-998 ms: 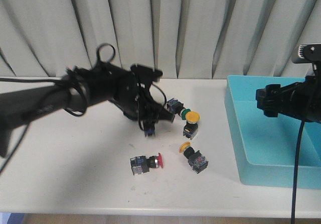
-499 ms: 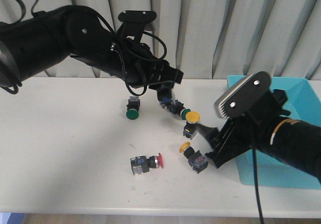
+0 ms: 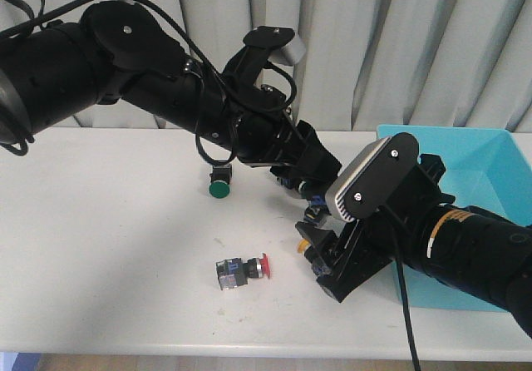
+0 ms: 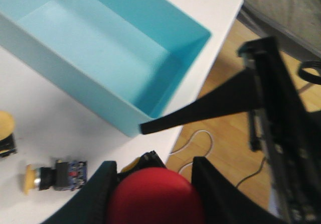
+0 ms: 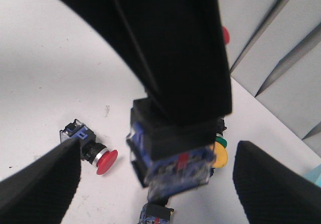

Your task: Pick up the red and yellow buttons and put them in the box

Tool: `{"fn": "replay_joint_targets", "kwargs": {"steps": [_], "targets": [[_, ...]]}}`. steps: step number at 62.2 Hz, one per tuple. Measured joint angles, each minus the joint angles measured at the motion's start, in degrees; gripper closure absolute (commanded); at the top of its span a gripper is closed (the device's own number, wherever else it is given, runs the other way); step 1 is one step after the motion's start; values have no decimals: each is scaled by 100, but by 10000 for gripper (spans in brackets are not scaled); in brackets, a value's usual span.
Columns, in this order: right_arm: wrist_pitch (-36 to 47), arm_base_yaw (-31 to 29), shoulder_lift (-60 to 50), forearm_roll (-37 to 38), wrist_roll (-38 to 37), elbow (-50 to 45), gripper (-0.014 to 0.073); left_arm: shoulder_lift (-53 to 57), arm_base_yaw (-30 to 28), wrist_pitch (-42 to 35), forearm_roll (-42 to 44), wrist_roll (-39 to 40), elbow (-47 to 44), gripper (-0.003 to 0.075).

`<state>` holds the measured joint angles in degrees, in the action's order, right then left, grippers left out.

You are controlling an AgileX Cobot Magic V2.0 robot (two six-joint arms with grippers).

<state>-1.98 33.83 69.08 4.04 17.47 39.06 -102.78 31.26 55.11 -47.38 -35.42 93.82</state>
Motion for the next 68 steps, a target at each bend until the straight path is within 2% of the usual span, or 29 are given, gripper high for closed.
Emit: {"fn": "replay_joint_targets", "kwargs": {"steps": [7,13,20,34,46,60,68], "targets": [[23,0,0,0,0,0,7,0,0,257,-195,-220,0,728],[58,0,0,-5,0,0,59,0,0,434,-268,-308,0,728],[63,0,0,-17,-6,0,218,0,0,498,-278,-334,0,727],[65,19,0,-21,-135,-4,610,5,0,487,-286,-325,0,708],[70,19,0,-21,-154,-11,601,5,0,459,-286,-194,0,618],[76,19,0,-21,-160,-11,601,5,0,429,-262,-179,0,363],[38,19,0,-21,-165,-11,599,5,0,368,-168,-173,0,257]]}}
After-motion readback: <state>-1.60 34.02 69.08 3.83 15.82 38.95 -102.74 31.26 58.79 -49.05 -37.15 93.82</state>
